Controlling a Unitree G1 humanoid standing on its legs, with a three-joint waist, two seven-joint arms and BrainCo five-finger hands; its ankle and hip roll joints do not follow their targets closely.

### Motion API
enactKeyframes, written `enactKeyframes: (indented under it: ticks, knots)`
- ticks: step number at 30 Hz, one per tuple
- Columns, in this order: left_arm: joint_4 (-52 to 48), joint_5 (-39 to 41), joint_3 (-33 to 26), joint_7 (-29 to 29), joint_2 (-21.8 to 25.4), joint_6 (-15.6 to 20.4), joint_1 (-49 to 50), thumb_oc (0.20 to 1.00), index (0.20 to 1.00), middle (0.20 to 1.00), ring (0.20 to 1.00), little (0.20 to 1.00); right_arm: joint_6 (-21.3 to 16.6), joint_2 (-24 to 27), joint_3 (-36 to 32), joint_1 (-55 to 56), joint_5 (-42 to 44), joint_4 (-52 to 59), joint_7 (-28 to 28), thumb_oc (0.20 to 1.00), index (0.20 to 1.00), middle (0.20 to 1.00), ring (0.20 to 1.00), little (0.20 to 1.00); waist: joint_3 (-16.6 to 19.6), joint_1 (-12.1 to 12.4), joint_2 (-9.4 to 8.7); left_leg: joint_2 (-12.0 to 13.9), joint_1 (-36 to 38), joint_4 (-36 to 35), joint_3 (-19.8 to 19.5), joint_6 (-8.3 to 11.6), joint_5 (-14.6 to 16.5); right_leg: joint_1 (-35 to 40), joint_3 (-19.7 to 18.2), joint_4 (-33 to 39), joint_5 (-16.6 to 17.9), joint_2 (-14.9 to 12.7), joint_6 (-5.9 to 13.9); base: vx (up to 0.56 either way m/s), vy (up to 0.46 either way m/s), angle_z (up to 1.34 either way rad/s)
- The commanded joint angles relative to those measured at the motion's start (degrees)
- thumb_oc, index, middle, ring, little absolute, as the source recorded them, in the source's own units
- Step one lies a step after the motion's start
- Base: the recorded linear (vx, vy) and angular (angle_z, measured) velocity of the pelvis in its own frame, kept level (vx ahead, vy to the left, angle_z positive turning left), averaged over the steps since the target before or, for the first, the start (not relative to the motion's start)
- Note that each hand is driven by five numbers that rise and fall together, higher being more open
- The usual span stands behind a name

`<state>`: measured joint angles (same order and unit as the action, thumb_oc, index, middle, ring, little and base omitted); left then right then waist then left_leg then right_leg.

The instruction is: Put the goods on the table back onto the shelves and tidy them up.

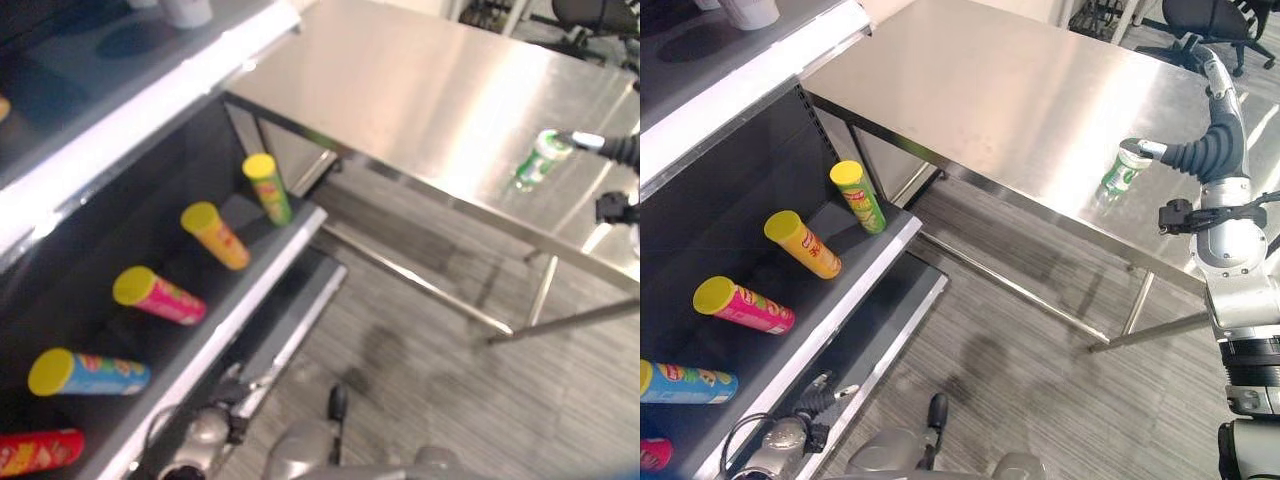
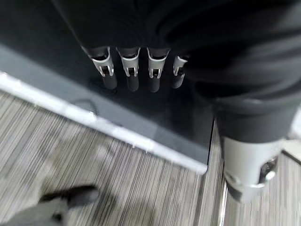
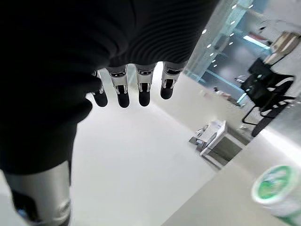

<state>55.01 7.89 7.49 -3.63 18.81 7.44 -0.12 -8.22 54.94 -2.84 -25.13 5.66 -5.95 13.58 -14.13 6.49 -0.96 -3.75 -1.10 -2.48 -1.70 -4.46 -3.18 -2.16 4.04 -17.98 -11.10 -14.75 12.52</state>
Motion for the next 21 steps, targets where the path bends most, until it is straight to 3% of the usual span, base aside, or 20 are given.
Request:
enactKeyframes:
  ticks: [1,2,3,6,9,11,15,16,18,20,21]
  knots:
    - [-0.5,0.6,0.0,-0.2,0.6,1.0,2.8,1.0,1.0,1.0,1.0,1.0,-2.7,3.5,-2.8,-2.9,1.4,0.3,2.8,1.0,1.0,1.0,1.0,1.0,1.8,-0.9,-1.67,5.6,0.4,5.5,2.6,8.58,7.6,-3.7,3.3,8.4,8.5,5.8,0.2,0.31,-0.07,0.34]
    - [0.8,0.1,-0.4,-0.1,-0.1,0.7,2.6,1.0,1.0,1.0,1.0,1.0,-3.2,3.7,-4.4,-1.6,1.6,0.0,3.7,1.0,1.0,1.0,1.0,1.0,0.8,-2.0,-2.21,4.7,2.7,5.6,1.8,8.48,9.0,-5.3,4.9,12.4,9.0,7.9,0.23,0.23,-0.055,0.34]
    - [0.9,0.1,-0.3,-0.1,-0.1,0.7,2.5,1.0,1.0,1.0,1.0,1.0,-3.2,3.7,-4.6,-1.4,1.6,0.0,3.6,1.0,1.0,1.0,1.0,1.0,0.5,-2.2,-2.0,4.9,3.1,5.7,1.5,8.55,9.2,-4.6,5.3,12.8,9.0,8.0,0.18,0.25,-0.069,0.41]
    - [2.0,-0.9,-1.1,-0.3,-1.0,0.6,2.4,1.0,1.0,1.0,1.0,1.0,-3.5,4.1,-8.6,2.2,1.4,0.2,5.1,1.0,1.0,1.0,1.0,1.0,-0.3,-3.0,-2.78,3.9,4.5,7.4,-0.8,8.76,10.9,-5.5,3.7,15.4,9.9,10.3,0.12,0.19,-0.082,0.7]
    - [2.4,-1.5,-1.1,-0.3,-1.2,0.4,2.5,1.0,1.0,1.0,1.0,1.0,-3.5,4.2,-11.3,4.9,1.3,0.5,5.5,1.0,1.0,1.0,1.0,1.0,-0.4,-3.3,-2.87,4.0,5.5,8.1,-2.0,9.14,11.7,-5.9,2.8,15.1,10.5,10.7,0.19,0.16,-0.136,0.37]
    - [2.4,-1.9,-1.2,-0.1,-1.5,0.6,3.2,1.0,1.0,1.0,1.0,1.0,-3.5,4.4,-12.8,6.6,2.4,-0.3,4.6,1.0,1.0,1.0,1.0,1.0,0.6,-3.1,-2.94,4.8,6.8,8.4,-2.6,9.67,12.8,-3.6,3.4,15.7,10.7,10.0,-0.83,0.16,-0.195,0.12]
    - [0.6,-0.6,-1.1,0.7,-1.7,0.7,3.9,1.0,1.0,1.0,1.0,1.0,-2.7,4.5,-11.5,9.5,7.0,-2.7,-0.7,1.0,1.0,1.0,1.0,1.0,1.7,-3.0,-2.7,7.9,6.4,11.5,-3.0,12.88,9.8,0.1,5.2,16.1,8.6,10.9,-2.76,0.11,-0.231,0.24]
    - [0.6,-0.6,-1.1,0.7,-1.7,0.7,3.9,1.0,1.0,1.0,1.0,1.0,-2.7,4.6,-11.4,9.4,7.1,-2.8,-0.7,1.0,1.0,1.0,1.0,1.0,1.7,-3.1,-2.66,8.0,6.4,11.7,-3.1,12.92,9.9,0.2,5.3,16.1,8.6,11.0,-2.79,0.02,-0.14,0.27]
    - [-1.1,-0.2,-1.0,1.1,-1.4,0.5,4.0,1.0,1.0,1.0,1.0,1.0,-1.8,4.3,-9.5,10.4,7.5,-2.3,-3.5,1.0,1.0,1.0,1.0,1.0,0.5,-2.6,-3.08,7.9,2.8,21.4,-4.1,14.7,5.2,2.1,5.4,15.6,7.2,11.4,-4.34,0.0,-0.15,0.21]
    - [-1.4,0.3,-1.0,1.0,-1.0,0.2,3.9,1.0,1.0,1.0,1.0,1.0,-1.3,3.3,-7.0,9.9,8.6,-3.0,-4.8,1.0,1.0,1.0,1.0,1.0,-0.7,-2.3,-3.61,8.1,-0.9,27.0,-4.1,14.8,2.4,3.3,5.9,15.4,6.6,11.2,-5.02,-0.01,-0.125,0.15]
    - [-1.5,0.5,-1.1,1.0,-1.0,0.0,4.0,1.0,1.0,1.0,1.0,1.0,-0.8,2.7,-6.3,10.0,9.6,-3.2,-5.4,1.0,1.0,1.0,1.0,1.0,-0.7,-2.1,-3.67,8.8,-1.3,24.7,-3.1,14.29,3.1,4.0,6.0,15.6,6.2,11.1,-5.01,0.06,-0.073,0.11]
